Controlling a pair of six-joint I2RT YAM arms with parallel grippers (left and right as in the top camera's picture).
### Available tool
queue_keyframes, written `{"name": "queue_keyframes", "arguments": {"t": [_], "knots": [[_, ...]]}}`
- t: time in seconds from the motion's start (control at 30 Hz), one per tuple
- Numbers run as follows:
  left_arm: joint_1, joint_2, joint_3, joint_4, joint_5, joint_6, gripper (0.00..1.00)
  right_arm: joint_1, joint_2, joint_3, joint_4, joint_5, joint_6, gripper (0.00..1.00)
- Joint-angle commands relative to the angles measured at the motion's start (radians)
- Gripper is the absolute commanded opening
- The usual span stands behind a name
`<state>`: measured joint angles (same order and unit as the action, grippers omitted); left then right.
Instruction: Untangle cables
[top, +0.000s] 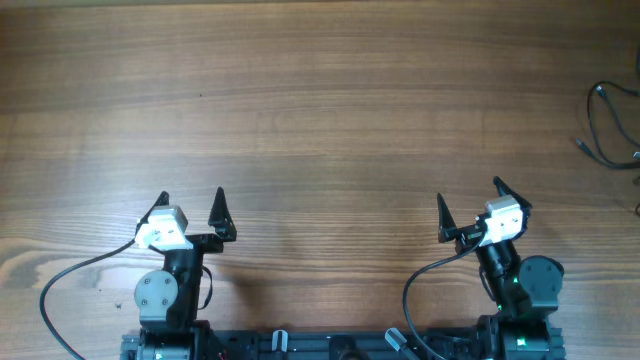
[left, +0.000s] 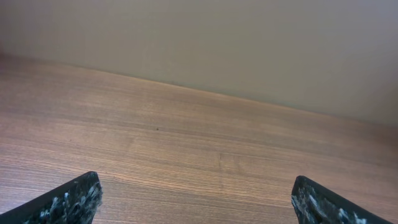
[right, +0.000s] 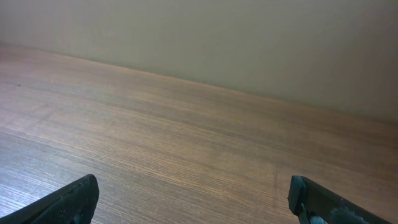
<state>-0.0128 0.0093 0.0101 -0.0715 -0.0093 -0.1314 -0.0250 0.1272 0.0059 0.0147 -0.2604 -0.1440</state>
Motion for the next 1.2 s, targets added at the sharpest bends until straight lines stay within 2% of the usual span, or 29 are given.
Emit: {"name": "queue_keyframes", "arguments": {"t": [0.0,0.5,0.97,1.17], "knots": [[0.006,-0.005,-0.004,-0.003,0.012,0.023,1.00,0.005,0.009,0.001,0.002,0.013,-0.014,1.00],[0.006,-0.005,-0.004,-0.003,0.012,0.023,1.00,0.005,0.002,0.001,0.002,0.013,-0.014,1.00],[0.006,-0.005,-0.004,-0.003,0.012,0.023,1.00,0.005,-0.123,0.001,0.002,0.013,-0.014,1.00],[0.006,-0.005,-0.004,-0.003,0.012,0.023,1.00,0.005,-0.124,0.001,0.002,0.039,-0.047,1.00]]}}
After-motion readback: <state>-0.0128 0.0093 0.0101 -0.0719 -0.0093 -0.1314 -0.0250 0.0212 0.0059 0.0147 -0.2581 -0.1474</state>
